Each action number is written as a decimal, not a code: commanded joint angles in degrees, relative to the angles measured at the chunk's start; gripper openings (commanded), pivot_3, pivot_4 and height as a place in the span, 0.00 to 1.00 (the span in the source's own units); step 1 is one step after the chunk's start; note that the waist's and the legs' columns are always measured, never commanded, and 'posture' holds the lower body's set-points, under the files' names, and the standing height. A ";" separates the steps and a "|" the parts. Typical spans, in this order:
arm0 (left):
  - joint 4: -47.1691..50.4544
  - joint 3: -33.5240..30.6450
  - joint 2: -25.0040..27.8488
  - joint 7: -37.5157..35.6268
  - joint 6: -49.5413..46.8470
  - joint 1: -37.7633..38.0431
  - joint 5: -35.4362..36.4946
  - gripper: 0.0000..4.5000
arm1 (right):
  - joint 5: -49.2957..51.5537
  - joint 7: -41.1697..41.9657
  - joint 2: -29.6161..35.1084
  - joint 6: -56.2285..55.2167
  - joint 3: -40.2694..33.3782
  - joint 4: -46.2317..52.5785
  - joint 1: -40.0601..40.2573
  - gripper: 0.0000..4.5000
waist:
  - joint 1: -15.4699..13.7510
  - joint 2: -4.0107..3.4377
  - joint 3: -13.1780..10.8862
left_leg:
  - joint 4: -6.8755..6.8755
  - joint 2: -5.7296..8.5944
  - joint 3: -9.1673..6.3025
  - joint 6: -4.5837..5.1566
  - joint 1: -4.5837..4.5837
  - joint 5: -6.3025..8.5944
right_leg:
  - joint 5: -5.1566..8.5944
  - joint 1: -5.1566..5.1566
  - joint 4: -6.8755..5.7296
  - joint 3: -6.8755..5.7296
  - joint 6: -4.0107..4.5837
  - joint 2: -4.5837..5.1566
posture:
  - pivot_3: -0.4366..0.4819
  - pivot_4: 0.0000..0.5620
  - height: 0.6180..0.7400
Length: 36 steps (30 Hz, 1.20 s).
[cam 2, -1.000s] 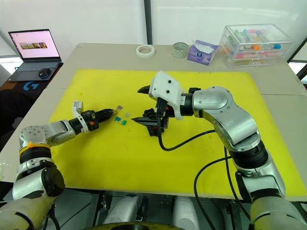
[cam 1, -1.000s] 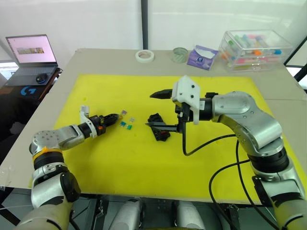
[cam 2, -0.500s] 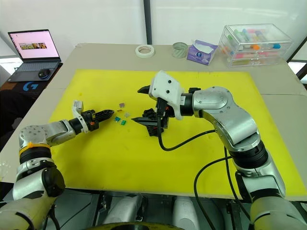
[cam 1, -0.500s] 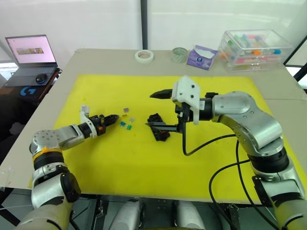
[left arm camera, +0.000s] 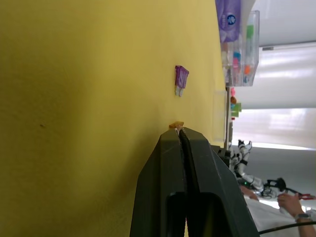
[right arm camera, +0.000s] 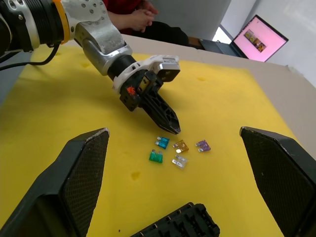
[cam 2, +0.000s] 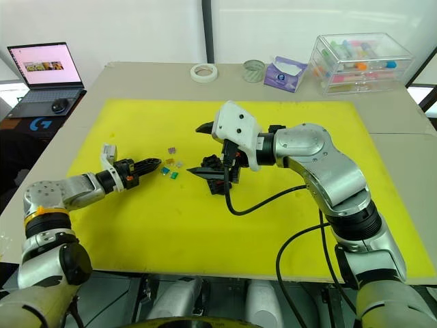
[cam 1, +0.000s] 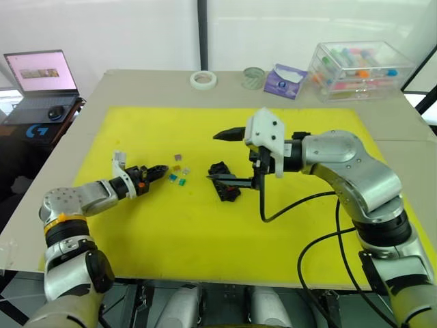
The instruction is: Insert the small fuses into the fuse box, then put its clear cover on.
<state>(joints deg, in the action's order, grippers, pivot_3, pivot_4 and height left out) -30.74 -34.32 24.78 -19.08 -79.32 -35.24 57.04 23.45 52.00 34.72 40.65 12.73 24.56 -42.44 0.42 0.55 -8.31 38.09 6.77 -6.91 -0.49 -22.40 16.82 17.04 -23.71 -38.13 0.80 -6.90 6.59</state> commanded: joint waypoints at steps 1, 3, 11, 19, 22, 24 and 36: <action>2.08 3.50 0.56 -2.62 -0.64 2.19 -1.84 0.00 | 0.22 0.00 -0.23 -1.15 -0.74 1.68 -1.04 1.00 | 0.29 0.00 0.00 | -0.01 0.00 0.00 0.00 0.00 0.00 | 0.00 0.00 0.01 0.00 0.00 0.00 | 0.48 0.27 1.00; 4.12 5.34 1.26 -4.48 0.59 2.63 -2.80 0.00 | 0.17 0.02 -0.24 -1.23 -0.73 1.58 -1.05 1.00 | 0.32 0.00 0.00 | -0.04 0.00 0.00 0.00 0.00 0.00 | 0.00 -0.02 0.01 0.00 0.00 0.00 | 0.48 0.27 1.00; 4.84 5.72 3.09 -8.12 0.07 1.00 -2.97 0.43 | 0.04 -0.12 -0.17 -1.24 -0.81 1.66 -0.93 1.00 | 0.22 0.03 -0.03 | -0.05 -0.01 0.00 0.00 -0.02 0.00 | 0.00 -0.03 0.03 0.00 0.00 -0.01 | 0.48 0.27 1.00; 1.11 5.34 3.46 -7.69 -1.22 -0.56 -4.34 0.49 | -0.01 -0.22 -0.31 -1.33 -0.76 1.61 -0.89 1.00 | 0.22 0.05 -0.03 | -0.05 -0.01 0.00 0.00 -0.03 0.00 | 0.00 -0.04 0.04 0.00 0.00 -0.01 | 0.48 0.27 1.00; -1.89 3.49 3.06 -6.57 -2.73 -2.15 -3.92 0.49 | 0.07 -0.23 -0.30 -1.20 -0.73 1.80 -0.81 1.00 | 0.19 0.05 -0.03 | -0.04 -0.01 0.00 0.00 -0.03 0.00 | 0.00 -0.04 0.03 0.00 0.00 -0.01 | 0.48 0.27 1.00; -3.05 3.09 3.51 -6.07 -3.98 -2.75 -4.27 0.49 | 0.14 -0.27 -0.27 -1.06 -0.74 2.00 -0.78 1.00 | 0.20 0.05 -0.03 | -0.04 -0.01 0.00 0.00 -0.03 0.00 | 0.00 -0.04 0.03 0.00 0.00 -0.01 | 0.48 0.27 1.00; -8.58 2.20 7.31 -6.36 -11.10 -4.81 -6.87 0.49 | 0.26 -0.57 -0.55 -1.05 -0.67 2.51 -0.53 1.00 | 0.69 0.05 -0.03 | -0.13 -0.01 0.00 0.00 -0.03 0.00 | 0.00 -0.26 -0.03 0.15 0.00 -0.10 | 0.48 0.27 1.00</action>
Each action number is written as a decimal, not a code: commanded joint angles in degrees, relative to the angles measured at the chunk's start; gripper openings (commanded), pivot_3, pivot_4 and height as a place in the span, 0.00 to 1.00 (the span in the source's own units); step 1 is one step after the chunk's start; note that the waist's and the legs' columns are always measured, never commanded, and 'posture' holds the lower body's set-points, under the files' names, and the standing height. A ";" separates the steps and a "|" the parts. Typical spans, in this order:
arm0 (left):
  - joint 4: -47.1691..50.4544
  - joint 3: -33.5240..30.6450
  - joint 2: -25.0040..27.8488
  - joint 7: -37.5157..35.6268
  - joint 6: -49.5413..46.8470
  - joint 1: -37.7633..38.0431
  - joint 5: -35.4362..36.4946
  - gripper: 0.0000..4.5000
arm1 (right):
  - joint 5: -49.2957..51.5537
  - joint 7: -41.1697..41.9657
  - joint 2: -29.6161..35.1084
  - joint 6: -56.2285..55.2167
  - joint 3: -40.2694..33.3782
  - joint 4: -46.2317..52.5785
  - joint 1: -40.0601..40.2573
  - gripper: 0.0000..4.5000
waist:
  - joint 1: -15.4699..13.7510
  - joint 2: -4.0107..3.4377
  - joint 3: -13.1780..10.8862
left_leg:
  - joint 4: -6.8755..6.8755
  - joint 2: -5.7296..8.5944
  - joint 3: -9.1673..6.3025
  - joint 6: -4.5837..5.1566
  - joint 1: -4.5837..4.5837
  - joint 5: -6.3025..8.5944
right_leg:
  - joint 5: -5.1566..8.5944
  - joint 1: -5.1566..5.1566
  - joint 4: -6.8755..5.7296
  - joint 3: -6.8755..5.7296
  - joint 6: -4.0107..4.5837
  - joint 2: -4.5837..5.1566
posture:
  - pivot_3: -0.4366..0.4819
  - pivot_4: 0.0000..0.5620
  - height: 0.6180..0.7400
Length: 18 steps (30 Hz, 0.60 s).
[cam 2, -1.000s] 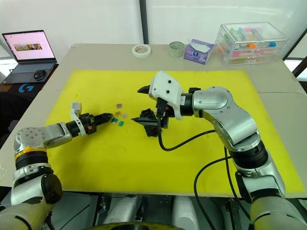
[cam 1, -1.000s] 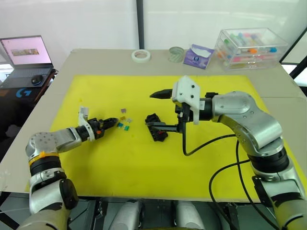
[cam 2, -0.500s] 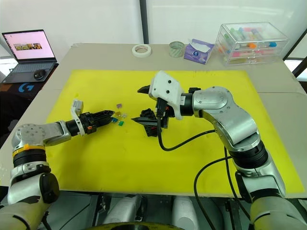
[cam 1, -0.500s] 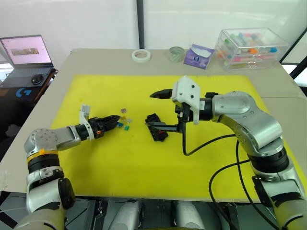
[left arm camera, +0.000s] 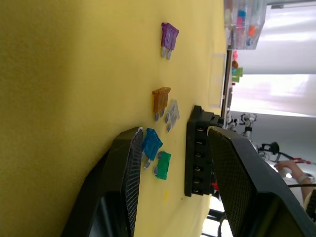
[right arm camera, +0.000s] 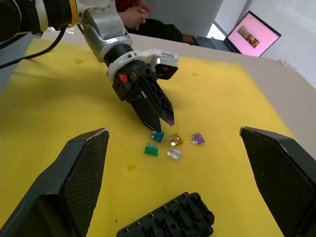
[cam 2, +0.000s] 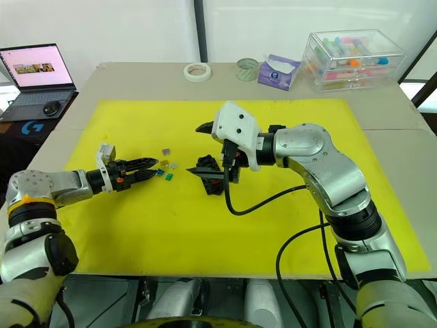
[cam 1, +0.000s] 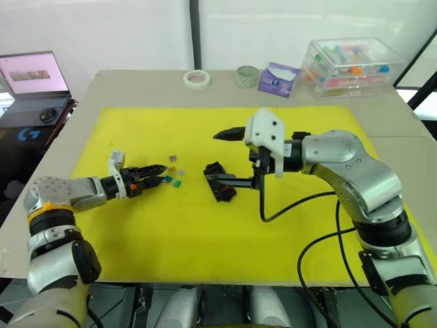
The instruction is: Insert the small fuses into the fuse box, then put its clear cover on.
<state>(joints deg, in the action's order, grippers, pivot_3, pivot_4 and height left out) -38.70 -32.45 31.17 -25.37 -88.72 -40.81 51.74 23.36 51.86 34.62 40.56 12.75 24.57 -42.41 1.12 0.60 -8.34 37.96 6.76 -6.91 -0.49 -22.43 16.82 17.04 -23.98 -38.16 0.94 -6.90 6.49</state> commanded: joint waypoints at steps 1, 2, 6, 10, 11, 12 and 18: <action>-0.70 0.44 1.05 -0.25 -1.97 0.70 -1.74 0.49 | 0.36 -0.46 -0.46 -0.93 -0.69 2.55 -0.53 1.00 | -0.02 0.00 0.00 | 0.00 0.00 0.00 0.00 0.00 0.00 | 0.00 0.00 0.00 0.00 0.00 0.00 | 0.48 0.27 1.00; -0.57 0.86 1.25 -0.54 -2.24 0.76 -1.99 0.49 | 0.38 -0.50 -0.47 -0.87 -0.70 2.63 -0.51 1.00 | -0.01 0.00 0.00 | 0.00 0.00 0.00 0.00 0.00 0.00 | 0.00 -0.01 0.00 0.00 0.00 0.00 | 0.48 0.27 1.00; -0.29 1.77 1.58 -1.51 -2.86 0.89 -2.92 0.49 | 0.42 -0.67 -0.47 -0.73 -0.71 2.72 -0.49 1.00 | 0.01 0.00 0.00 | 0.00 0.00 0.00 0.00 0.00 0.00 | 0.00 -0.02 0.00 0.01 0.00 0.00 | 0.48 0.27 1.00; 0.13 2.27 2.16 -2.58 -3.01 1.12 -3.54 0.49 | 0.58 -0.82 -0.37 -0.52 -0.79 3.08 -0.35 1.00 | 0.01 0.00 0.00 | -0.01 0.00 0.00 0.00 -0.01 0.00 | 0.00 -0.03 0.00 0.02 0.00 0.00 | 0.48 0.27 1.00; 0.54 2.37 2.62 -3.05 -2.94 1.16 -3.55 0.49 | 0.59 -0.83 -0.35 -0.48 -0.79 3.13 -0.32 1.00 | 0.01 0.00 0.00 | -0.01 0.00 0.00 0.00 -0.01 0.00 | 0.00 -0.03 0.00 0.02 0.00 0.00 | 0.48 0.27 1.00; 0.93 1.95 3.15 -3.57 -3.27 0.97 -3.20 0.49 | 0.63 -0.85 -0.33 -0.42 -0.83 3.21 -0.28 1.00 | 0.01 0.00 0.00 | -0.01 0.00 0.00 0.00 -0.01 0.00 | 0.00 -0.03 0.00 0.02 0.00 -0.01 | 0.48 0.27 1.00; 4.52 4.67 8.71 -6.28 -3.78 1.46 6.95 0.49 | 0.84 -0.78 -0.15 -0.27 -0.96 3.53 0.00 1.00 | 0.05 0.02 -0.02 | -0.01 0.00 0.00 0.00 -0.10 0.00 | 0.00 -0.18 -0.04 0.07 0.00 -0.03 | 0.48 0.27 1.00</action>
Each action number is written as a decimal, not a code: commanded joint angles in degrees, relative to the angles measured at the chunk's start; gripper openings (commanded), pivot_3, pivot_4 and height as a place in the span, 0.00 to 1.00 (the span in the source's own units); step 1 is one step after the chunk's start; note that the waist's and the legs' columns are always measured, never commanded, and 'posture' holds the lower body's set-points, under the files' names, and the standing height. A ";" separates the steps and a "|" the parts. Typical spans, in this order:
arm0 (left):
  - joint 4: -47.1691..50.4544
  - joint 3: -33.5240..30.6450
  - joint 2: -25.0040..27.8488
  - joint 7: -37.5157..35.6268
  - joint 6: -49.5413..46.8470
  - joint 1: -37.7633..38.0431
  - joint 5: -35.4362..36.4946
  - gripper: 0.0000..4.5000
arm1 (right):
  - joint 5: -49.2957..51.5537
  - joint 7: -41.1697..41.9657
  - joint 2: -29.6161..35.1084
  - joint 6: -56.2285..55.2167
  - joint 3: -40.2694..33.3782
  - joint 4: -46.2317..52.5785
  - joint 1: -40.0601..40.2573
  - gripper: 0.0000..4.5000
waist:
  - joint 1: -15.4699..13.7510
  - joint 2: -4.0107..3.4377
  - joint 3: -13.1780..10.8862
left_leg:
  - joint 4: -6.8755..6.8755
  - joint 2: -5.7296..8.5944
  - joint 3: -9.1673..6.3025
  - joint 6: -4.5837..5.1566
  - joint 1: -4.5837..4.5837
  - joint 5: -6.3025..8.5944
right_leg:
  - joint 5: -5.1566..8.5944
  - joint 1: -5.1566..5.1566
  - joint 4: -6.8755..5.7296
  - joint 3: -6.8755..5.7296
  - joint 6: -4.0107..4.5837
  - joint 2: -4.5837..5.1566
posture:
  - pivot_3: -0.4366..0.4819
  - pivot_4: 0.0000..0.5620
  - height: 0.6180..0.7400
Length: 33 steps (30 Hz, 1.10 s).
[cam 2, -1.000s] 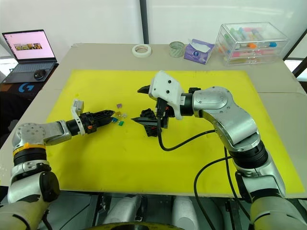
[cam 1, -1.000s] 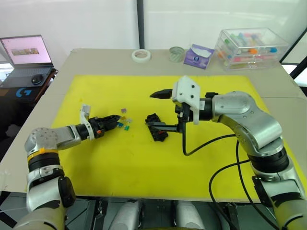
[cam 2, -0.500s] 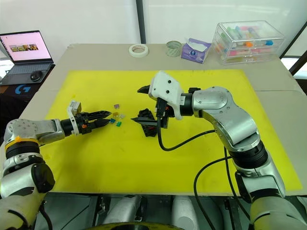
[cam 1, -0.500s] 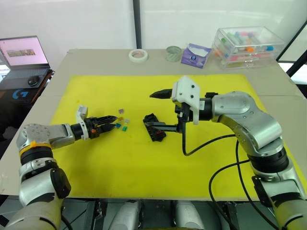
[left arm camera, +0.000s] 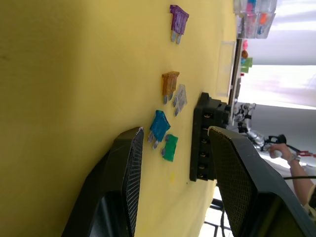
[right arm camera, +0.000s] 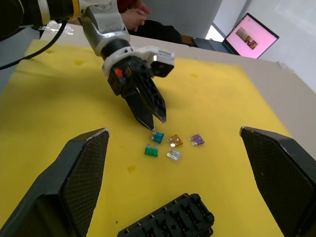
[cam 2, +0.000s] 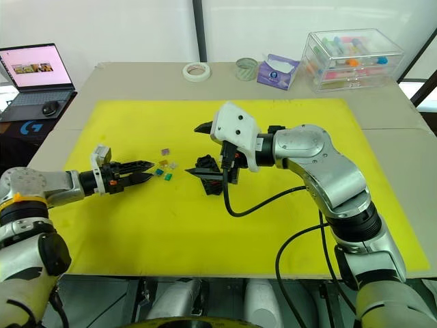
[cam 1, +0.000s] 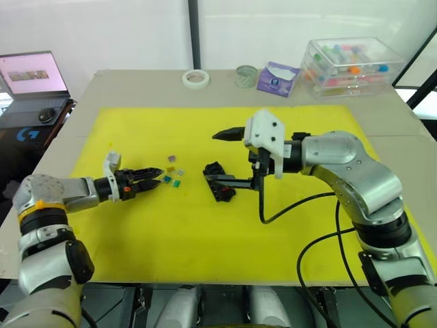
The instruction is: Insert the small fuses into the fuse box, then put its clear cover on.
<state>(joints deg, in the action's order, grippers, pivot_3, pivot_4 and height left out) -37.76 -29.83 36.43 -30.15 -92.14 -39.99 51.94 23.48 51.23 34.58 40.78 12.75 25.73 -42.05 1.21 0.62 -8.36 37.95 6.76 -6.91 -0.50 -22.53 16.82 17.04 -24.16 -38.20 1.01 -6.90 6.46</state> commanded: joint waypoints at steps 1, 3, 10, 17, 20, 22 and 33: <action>4.08 3.09 4.49 -1.03 -0.36 1.11 9.07 0.49 | 0.74 -0.11 -0.13 -0.55 -0.94 2.33 -0.35 1.00 | -0.08 0.00 0.00 | 0.00 0.00 0.00 0.00 -0.02 0.00 | 0.00 -0.01 0.00 0.01 0.00 0.01 | 0.48 0.27 1.00; 4.59 4.39 6.20 0.36 -0.36 2.51 13.73 0.49 | 0.75 -0.02 -0.30 -0.72 -0.80 2.13 -0.44 1.00 | -0.25 0.01 0.00 | 0.01 0.00 0.00 0.00 -0.02 0.00 | 0.00 0.00 0.00 0.01 0.00 0.02 | 0.48 0.27 1.00; 6.08 3.48 4.14 7.37 -0.36 6.82 20.15 0.49 | 0.64 0.45 -1.01 -1.26 -0.21 1.26 -1.06 1.00 | -0.38 0.01 -0.01 | 0.05 0.03 -0.02 0.00 -0.02 0.00 | 0.00 -0.07 0.01 0.01 0.00 0.03 | 0.48 0.27 1.00; 4.52 -1.74 -1.49 12.24 0.39 5.77 17.12 0.49 | 0.53 0.96 -0.91 -0.96 -0.02 1.26 -1.28 1.00 | -0.44 0.02 -0.01 | 0.06 0.03 -0.02 0.00 -0.02 0.00 | 0.00 -0.05 0.01 0.01 0.00 0.03 | 0.48 0.27 1.00; 3.62 -2.93 -2.93 13.21 0.70 4.29 15.61 0.49 | 0.51 0.91 -0.82 -0.77 -0.06 1.35 -1.22 1.00 | -0.44 0.02 0.00 | 0.07 0.03 -0.02 0.00 -0.02 0.00 | 0.00 -0.05 0.01 0.00 0.00 0.03 | 0.48 0.27 1.00; 2.52 -3.64 -3.68 13.69 1.00 3.20 14.66 0.49 | 0.50 0.86 -0.79 -0.67 -0.08 1.38 -1.24 1.00 | -0.47 0.02 0.00 | 0.08 0.04 -0.02 0.00 -0.02 0.00 | 0.00 -0.05 0.01 0.00 0.00 0.04 | 0.48 0.27 1.00; -1.66 -3.51 -4.83 12.38 2.35 0.69 8.00 0.49 | 0.52 0.41 -0.65 -0.31 -0.35 1.98 -1.04 1.00 | -0.51 0.03 0.00 | 0.11 0.05 -0.02 0.00 -0.01 0.00 | 0.00 0.01 0.00 -0.01 0.00 0.04 | 0.48 0.27 1.00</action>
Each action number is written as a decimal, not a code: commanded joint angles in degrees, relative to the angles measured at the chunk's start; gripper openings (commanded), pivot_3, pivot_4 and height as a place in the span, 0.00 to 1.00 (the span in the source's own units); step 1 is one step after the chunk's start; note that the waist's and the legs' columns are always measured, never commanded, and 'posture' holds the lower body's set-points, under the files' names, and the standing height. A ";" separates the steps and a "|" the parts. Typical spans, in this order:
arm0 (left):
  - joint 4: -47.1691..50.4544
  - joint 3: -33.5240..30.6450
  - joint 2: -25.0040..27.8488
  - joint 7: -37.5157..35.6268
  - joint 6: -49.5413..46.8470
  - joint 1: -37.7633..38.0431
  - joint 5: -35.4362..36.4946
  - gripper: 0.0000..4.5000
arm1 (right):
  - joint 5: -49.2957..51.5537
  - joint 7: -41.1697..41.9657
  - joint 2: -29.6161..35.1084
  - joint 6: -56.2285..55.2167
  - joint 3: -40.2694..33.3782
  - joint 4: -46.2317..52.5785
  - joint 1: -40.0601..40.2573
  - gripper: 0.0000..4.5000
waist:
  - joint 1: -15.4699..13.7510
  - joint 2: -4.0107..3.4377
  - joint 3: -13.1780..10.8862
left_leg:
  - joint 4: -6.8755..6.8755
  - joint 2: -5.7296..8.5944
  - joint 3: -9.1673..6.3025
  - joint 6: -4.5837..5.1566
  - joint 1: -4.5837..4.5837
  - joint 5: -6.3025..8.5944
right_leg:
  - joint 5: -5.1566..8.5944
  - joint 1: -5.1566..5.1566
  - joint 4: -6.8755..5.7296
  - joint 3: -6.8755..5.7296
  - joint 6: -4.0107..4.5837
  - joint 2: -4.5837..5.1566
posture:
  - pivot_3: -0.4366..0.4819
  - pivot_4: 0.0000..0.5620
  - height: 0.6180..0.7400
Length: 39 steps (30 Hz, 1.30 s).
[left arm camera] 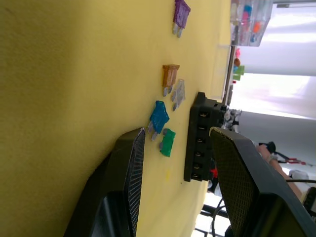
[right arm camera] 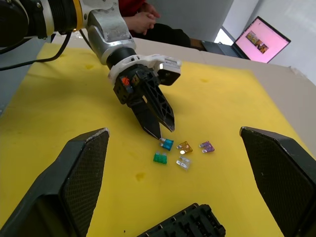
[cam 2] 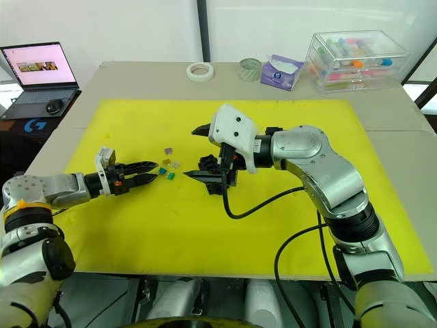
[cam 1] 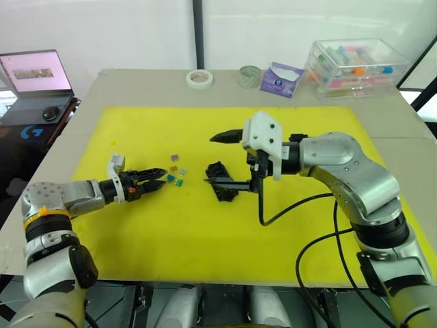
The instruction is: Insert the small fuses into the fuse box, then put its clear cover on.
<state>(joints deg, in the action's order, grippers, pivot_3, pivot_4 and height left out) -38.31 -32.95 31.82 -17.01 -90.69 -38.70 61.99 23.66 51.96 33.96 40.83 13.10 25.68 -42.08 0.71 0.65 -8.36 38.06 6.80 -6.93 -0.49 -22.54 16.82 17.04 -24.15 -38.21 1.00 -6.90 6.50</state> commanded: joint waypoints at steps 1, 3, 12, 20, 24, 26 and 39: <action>-1.28 -0.29 -0.24 -1.15 1.09 -0.75 -2.53 0.49 | 0.34 -0.35 0.00 -0.35 -0.72 2.10 -0.97 1.00 | -0.04 0.00 0.00 | 0.01 0.00 0.00 0.00 0.00 0.00 | 0.00 0.00 0.00 0.00 0.00 0.00 | 0.48 0.27 1.00; -1.87 -0.06 -0.24 -1.97 1.30 -1.11 -3.59 0.49 | 0.35 -0.39 0.03 -0.30 -0.74 2.12 -0.93 1.00 | -0.04 0.00 0.00 | 0.02 0.00 0.00 0.00 0.00 0.00 | 0.00 0.00 -0.01 -0.01 0.00 0.00 | 0.48 0.27 1.00; -2.34 1.12 -1.46 -6.37 2.50 -1.93 -7.12 0.49 | 0.44 -0.42 0.10 -0.15 -0.80 2.17 -0.98 1.00 | -0.22 0.00 0.01 | 0.05 0.00 -0.02 0.00 0.01 0.00 | 0.00 0.03 -0.03 -0.03 0.00 0.01 | 0.48 0.27 1.00; -2.05 2.33 -2.42 -9.24 1.61 -2.85 -9.47 0.49 | 0.64 -0.30 0.33 0.02 -0.92 2.24 -1.03 1.00 | -0.84 0.01 0.01 | 0.09 0.06 -0.07 0.00 0.01 0.00 | 0.00 0.04 -0.03 -0.07 0.00 0.05 | 0.48 0.27 1.00; -2.12 3.65 -2.76 -10.53 1.95 -3.07 -11.17 0.49 | 0.66 -0.30 0.28 0.05 -0.86 2.07 -1.24 1.00 | -1.27 0.01 0.01 | 0.11 0.10 -0.07 0.00 0.01 0.00 | 0.00 0.03 -0.03 -0.07 0.00 0.08 | 0.48 0.27 1.00; -2.48 3.93 -3.02 -11.15 2.43 -3.40 -11.88 0.49 | 0.69 -0.29 0.26 0.07 -0.84 2.04 -1.25 1.00 | -1.38 0.01 0.01 | 0.11 0.13 -0.07 0.00 0.01 0.00 | 0.00 0.03 -0.03 -0.07 -0.01 0.11 | 0.48 0.27 1.00; -3.37 5.90 -4.16 -14.72 5.25 -4.12 -16.18 0.23 | 0.65 -0.30 0.26 0.45 -0.73 2.09 -1.33 1.00 | -1.46 0.01 0.01 | 0.17 0.29 -0.46 -0.02 0.02 -0.02 | 0.00 0.15 -0.01 -0.14 -0.01 0.17 | 0.48 0.27 1.00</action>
<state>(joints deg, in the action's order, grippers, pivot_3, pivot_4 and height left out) -40.47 -27.90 28.57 -31.51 -85.89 -42.63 46.72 23.81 51.86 34.13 41.40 13.10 25.72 -42.08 -0.76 0.66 -8.34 38.23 7.09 -7.38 -0.51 -22.53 16.80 17.04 -23.98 -38.22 0.86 -6.91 6.66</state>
